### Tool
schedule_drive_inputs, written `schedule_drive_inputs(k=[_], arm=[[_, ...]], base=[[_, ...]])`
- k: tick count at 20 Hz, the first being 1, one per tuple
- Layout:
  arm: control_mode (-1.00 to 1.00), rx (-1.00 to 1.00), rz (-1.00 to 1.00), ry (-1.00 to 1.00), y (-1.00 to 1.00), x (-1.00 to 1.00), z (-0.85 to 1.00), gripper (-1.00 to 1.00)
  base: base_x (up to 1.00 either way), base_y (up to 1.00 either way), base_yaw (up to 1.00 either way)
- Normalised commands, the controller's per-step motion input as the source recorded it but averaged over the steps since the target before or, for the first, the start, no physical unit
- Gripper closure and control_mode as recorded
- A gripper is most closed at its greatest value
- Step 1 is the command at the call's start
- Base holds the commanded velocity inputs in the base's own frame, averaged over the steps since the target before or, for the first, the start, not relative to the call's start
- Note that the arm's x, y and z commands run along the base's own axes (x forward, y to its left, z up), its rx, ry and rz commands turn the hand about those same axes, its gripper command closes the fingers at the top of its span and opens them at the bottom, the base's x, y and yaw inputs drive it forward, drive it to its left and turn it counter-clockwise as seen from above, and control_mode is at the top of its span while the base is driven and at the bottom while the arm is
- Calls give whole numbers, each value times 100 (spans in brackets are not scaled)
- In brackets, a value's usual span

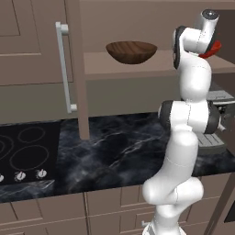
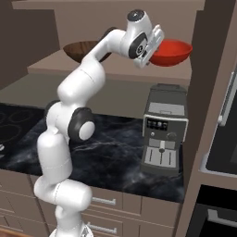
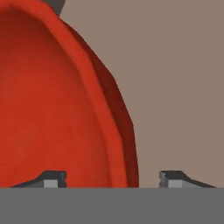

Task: Move the bowls from the cabinet to the plates on the dining table.

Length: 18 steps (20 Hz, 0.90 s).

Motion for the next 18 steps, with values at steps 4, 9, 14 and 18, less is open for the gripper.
schedule_drive_inputs(k=[4, 9, 14, 18], arm=[[-100, 0, 6, -8, -20, -34, -78, 100], [-100, 0, 6, -5, -15, -67, -55, 100], [-100, 3, 8, 1, -3, -57, -17, 100], [-100, 4, 7, 0, 0, -36, 43, 100]], base=[[0, 0, 0], [0, 0, 0], [0, 0, 0], [0, 0, 0]])
